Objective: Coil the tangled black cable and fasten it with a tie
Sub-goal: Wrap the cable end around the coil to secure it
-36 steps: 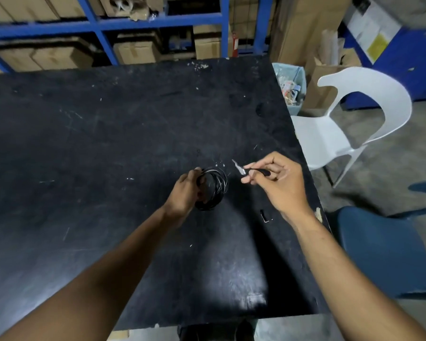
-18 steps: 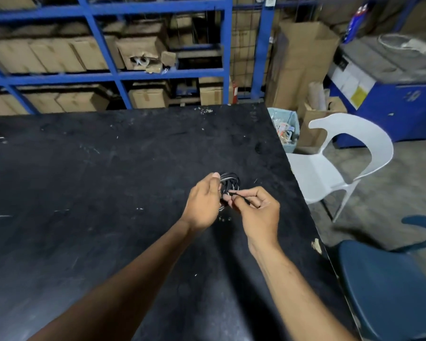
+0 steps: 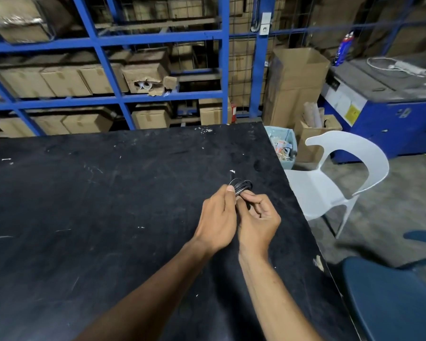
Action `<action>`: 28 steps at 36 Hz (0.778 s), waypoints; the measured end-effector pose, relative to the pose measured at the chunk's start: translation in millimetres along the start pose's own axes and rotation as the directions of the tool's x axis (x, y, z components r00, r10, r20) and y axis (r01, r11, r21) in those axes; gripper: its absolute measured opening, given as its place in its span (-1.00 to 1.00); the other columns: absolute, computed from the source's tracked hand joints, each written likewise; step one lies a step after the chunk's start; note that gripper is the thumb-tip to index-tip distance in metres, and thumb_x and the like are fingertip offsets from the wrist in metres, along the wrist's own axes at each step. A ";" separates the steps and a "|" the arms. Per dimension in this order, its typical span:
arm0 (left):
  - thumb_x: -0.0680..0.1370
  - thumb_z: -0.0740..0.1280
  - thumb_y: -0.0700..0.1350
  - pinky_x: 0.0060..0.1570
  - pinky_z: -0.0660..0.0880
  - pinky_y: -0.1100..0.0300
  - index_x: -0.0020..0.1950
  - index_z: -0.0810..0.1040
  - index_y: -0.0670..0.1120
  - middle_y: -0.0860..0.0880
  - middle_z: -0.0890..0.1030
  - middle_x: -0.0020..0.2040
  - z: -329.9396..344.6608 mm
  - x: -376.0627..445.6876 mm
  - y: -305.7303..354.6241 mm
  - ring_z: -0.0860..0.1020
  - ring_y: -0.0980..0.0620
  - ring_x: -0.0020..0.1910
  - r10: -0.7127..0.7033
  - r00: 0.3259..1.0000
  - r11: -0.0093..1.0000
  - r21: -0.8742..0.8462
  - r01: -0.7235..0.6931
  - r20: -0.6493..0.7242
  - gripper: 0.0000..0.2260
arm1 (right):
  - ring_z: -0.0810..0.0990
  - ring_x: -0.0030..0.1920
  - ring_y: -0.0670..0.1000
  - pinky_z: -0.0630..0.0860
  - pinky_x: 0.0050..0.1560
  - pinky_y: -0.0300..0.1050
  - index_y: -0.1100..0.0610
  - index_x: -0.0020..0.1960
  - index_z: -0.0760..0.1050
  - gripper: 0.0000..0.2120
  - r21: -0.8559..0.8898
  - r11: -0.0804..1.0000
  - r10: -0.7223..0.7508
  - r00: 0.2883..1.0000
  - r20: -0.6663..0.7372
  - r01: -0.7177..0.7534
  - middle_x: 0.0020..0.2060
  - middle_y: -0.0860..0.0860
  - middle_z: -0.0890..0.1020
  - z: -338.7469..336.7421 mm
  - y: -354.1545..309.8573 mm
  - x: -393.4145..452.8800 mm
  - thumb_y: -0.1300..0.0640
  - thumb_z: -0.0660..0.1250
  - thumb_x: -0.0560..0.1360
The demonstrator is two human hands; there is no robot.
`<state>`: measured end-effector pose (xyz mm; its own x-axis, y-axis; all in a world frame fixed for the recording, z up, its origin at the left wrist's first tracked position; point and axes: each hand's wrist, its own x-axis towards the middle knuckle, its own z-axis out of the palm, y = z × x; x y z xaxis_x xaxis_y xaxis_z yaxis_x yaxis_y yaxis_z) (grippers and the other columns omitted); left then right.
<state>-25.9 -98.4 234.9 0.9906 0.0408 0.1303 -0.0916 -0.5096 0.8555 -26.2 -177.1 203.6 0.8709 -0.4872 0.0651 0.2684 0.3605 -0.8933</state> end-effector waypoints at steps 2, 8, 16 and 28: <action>0.76 0.03 -0.02 -0.23 0.35 0.25 -0.20 0.39 0.05 0.09 0.54 -0.30 1.3 2.7 3.6 0.51 0.14 -0.30 -0.056 0.998 0.998 -0.023 0.057 0.028 -0.65 | 0.75 -0.09 -0.12 0.63 -0.01 -0.31 0.32 -0.17 0.59 -0.75 0.000 1.000 -0.009 1.000 0.004 0.009 -0.24 -0.03 0.75 -4.1 -1.5 2.4 0.64 0.38 0.44; 0.76 0.01 0.03 -0.27 0.37 0.29 -0.03 0.44 -0.16 -0.04 0.60 -0.19 -0.7 1.9 7.9 0.58 0.01 -0.21 -0.145 0.984 0.989 0.023 0.143 0.100 -0.64 | 0.76 -0.07 -0.11 0.65 0.01 -0.28 0.36 -0.13 0.59 -0.79 -0.088 0.994 -0.051 0.996 0.069 0.057 -0.17 0.12 0.73 -17.9 -1.0 3.0 0.63 0.39 0.44; 0.75 0.05 0.02 -0.08 0.58 -0.13 -0.07 0.40 -0.11 -0.07 0.61 -0.25 -7.0 3.2 7.5 0.66 -0.18 -0.19 -0.119 0.987 0.990 0.088 0.109 0.112 -0.69 | 0.76 -0.07 -0.16 0.63 -0.06 -0.33 0.28 -0.06 0.65 -0.83 -0.337 0.924 -0.099 0.964 0.247 0.181 -0.14 -0.12 0.77 -33.6 -5.3 6.4 0.52 0.43 0.50; 0.74 0.08 0.00 -0.32 0.38 0.03 -0.18 0.30 0.00 0.00 0.47 -0.42 -12.4 0.7 -0.6 0.47 -0.03 -0.42 -0.008 0.994 0.977 0.213 -0.015 0.109 -0.70 | 0.64 -0.23 -0.02 0.64 -0.18 -0.04 0.18 0.01 0.67 -0.88 -0.584 0.379 -0.350 0.695 0.628 0.718 -0.11 -0.01 0.67 -49.3 -39.0 12.5 0.33 0.47 0.50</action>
<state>-26.5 -87.4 240.6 0.9965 -0.0489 0.0680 -0.0831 -0.6818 0.7268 -46.1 -236.5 217.3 0.7702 0.0345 0.6369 0.4864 -0.6777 -0.5514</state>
